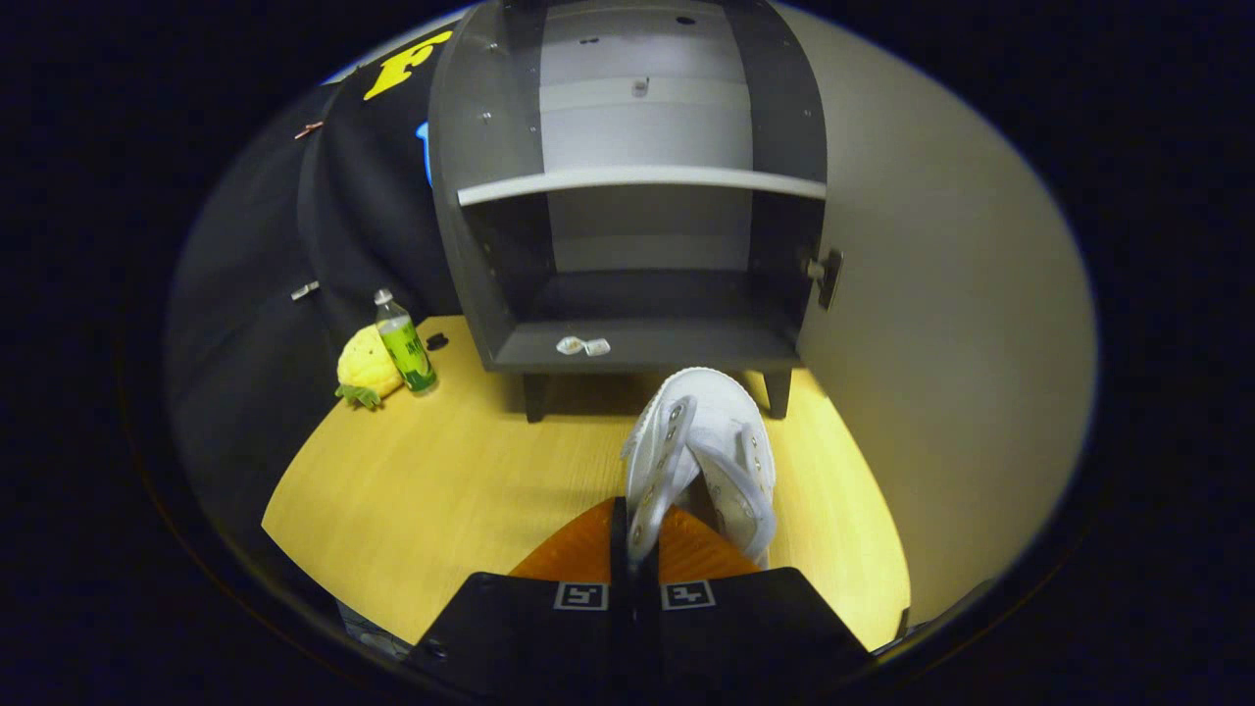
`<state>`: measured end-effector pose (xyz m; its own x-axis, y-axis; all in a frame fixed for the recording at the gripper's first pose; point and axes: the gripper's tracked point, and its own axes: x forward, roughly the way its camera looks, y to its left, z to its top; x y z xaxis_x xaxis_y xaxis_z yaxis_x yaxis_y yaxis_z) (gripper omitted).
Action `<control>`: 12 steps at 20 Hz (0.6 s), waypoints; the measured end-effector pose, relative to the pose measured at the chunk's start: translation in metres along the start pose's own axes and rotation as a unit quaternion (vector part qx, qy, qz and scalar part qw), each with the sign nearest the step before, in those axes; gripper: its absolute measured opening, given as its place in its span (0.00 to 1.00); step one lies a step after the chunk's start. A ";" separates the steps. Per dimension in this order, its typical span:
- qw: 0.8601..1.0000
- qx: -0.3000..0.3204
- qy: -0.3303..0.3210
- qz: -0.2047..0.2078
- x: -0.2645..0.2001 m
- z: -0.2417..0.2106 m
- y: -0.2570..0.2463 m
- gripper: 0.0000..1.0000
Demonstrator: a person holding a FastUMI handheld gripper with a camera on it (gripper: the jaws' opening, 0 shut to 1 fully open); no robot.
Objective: Open the shoe cabinet door, grab the shoes and put them into the shoe cabinet, then close the shoe cabinet door.
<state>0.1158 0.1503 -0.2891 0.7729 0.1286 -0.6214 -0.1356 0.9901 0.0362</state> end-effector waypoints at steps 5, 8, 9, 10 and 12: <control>0.998 -0.005 -0.057 0.007 -0.028 0.074 0.008 0.05; 0.996 -0.013 -0.087 0.011 -0.038 0.119 0.012 0.05; 0.995 -0.014 -0.097 0.012 -0.040 0.134 0.014 0.05; 0.994 -0.015 -0.107 0.012 -0.041 0.149 0.016 0.05; 0.991 -0.019 -0.128 0.013 -0.040 0.181 0.018 0.05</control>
<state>0.1944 0.1731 -0.1222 0.9005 0.1686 -0.4008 -0.1768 0.9841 0.0168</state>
